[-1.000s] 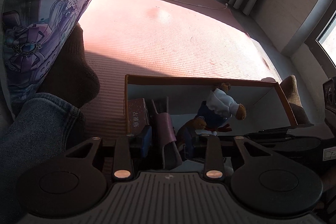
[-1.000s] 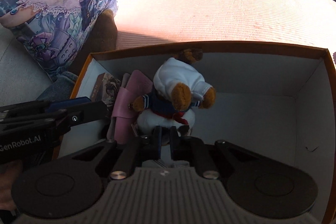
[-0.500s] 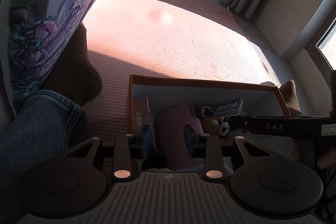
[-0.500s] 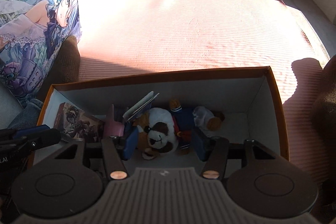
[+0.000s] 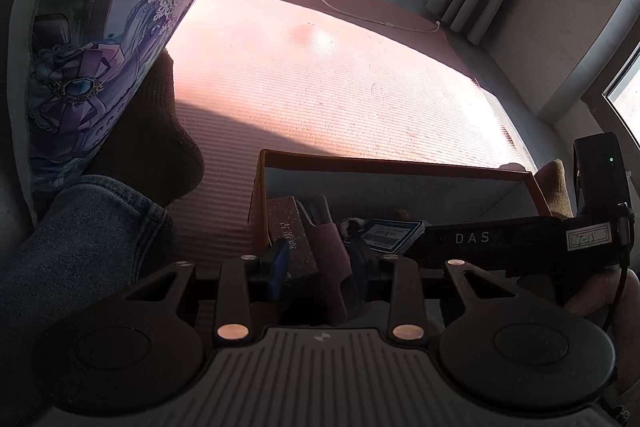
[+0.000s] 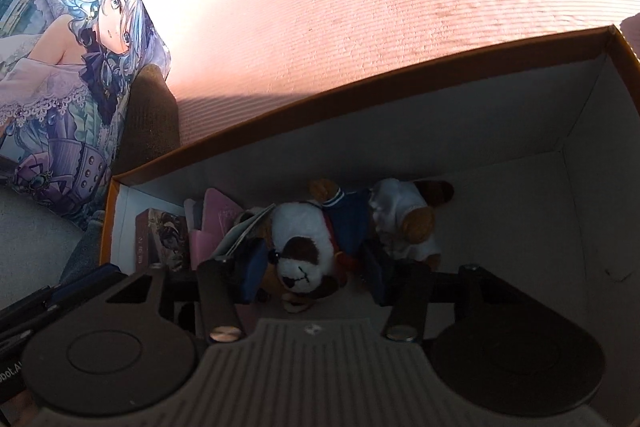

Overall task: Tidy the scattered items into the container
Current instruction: 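Lower both held items into the orange box and open both tools, then withdraw both open tools from the box back toward the pile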

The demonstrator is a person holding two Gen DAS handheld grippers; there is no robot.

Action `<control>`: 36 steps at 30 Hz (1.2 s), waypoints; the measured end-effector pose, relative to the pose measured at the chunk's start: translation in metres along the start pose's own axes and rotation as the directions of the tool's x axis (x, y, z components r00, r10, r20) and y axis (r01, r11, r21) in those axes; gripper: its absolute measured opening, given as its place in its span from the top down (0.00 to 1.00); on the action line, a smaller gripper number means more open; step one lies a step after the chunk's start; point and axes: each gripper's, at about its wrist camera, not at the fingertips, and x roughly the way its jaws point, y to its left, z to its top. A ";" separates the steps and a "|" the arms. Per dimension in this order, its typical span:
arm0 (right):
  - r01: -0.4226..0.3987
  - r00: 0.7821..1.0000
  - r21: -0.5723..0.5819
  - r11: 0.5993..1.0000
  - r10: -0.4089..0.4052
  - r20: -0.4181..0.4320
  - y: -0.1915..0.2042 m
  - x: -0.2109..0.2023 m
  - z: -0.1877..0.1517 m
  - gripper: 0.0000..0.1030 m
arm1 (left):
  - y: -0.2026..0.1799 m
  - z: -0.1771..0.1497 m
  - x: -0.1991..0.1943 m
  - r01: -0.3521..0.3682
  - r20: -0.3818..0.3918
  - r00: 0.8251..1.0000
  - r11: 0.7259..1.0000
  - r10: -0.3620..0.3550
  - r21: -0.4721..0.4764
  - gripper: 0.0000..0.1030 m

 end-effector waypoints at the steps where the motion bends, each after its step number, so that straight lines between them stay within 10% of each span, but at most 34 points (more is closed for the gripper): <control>1: 0.008 1.000 -0.015 1.000 -0.008 -0.007 0.004 0.003 -0.002 0.52 | 0.000 0.000 0.000 0.000 0.001 1.000 1.000 0.000 0.001 0.63; 19: 0.066 0.995 -0.233 0.970 -0.046 0.088 0.038 -0.049 -0.027 0.52 | -0.037 -0.009 -0.037 -0.037 0.067 0.997 0.994 0.030 0.106 0.63; 36: 0.217 0.942 -0.380 0.899 -0.092 0.322 0.036 -0.161 -0.154 0.37 | -0.084 -0.084 -0.108 -0.010 0.121 0.993 0.989 -0.008 0.148 0.63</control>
